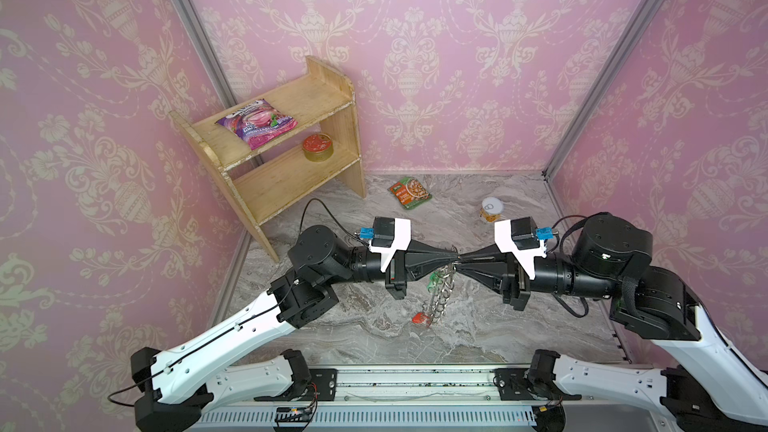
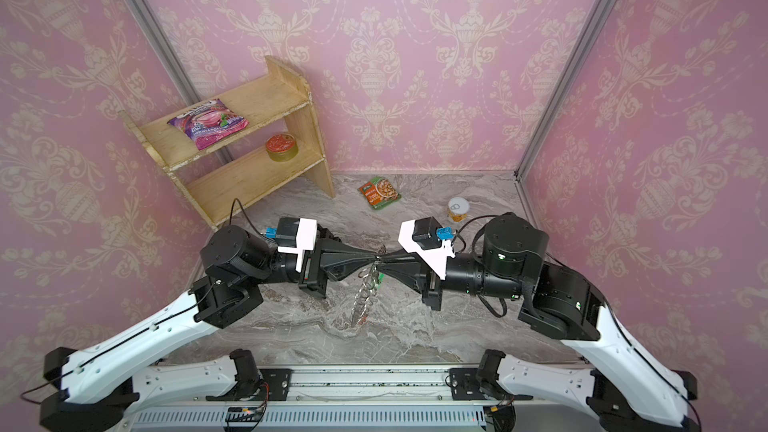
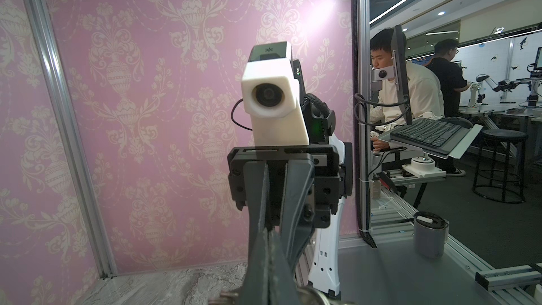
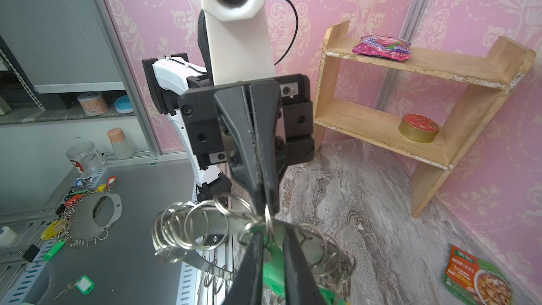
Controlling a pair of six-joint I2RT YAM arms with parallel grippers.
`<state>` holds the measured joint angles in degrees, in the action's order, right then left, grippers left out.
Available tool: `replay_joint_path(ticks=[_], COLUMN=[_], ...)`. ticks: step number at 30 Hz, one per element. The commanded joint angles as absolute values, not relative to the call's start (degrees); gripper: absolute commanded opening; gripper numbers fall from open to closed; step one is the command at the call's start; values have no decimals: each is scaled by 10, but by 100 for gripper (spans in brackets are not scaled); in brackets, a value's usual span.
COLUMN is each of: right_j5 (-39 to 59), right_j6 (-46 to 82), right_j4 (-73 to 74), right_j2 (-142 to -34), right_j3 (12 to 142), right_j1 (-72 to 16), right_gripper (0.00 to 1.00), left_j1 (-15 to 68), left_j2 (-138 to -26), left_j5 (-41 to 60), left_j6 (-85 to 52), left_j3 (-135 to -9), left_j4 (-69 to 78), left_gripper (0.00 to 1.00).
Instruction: Put the keys on the keyring
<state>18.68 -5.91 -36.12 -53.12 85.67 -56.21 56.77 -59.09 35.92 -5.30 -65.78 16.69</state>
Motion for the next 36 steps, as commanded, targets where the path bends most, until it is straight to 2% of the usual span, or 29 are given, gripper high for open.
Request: replay_joint_path(ticks=[1, 11, 16, 21, 24, 30, 31, 36], right_j5=[195, 198, 205, 207, 207, 200, 196, 178], right_j6=[-51, -47, -45, -41, -38, -46, -50, -72], right_j4=[-339, -336, -338, -342, -342, -378, -391, -464], right_j2=[-527, -527, -533, -533, -532, -536, -538, -550], right_j3=[853, 853, 851, 846, 842, 861, 867, 902], right_j1=[-556, -554, -554, -552, -551, -550, -550, -549], right_gripper=[16, 14, 8, 8, 1, 0, 0, 0], left_j1=[566, 566, 566, 566, 566, 566, 566, 565], left_j2=[-584, -584, -582, -577, -576, -572, -571, -564], left_j5=[375, 375, 374, 368, 367, 356, 350, 327], left_j6=[-60, -59, -58, -54, -53, -53, -52, -37], left_j3=[-654, -654, -653, -653, -653, -653, -656, -686], left_j4=[194, 192, 195, 194, 194, 170, 154, 27], left_gripper=[0, 0, 0, 0, 0, 0, 1, 28])
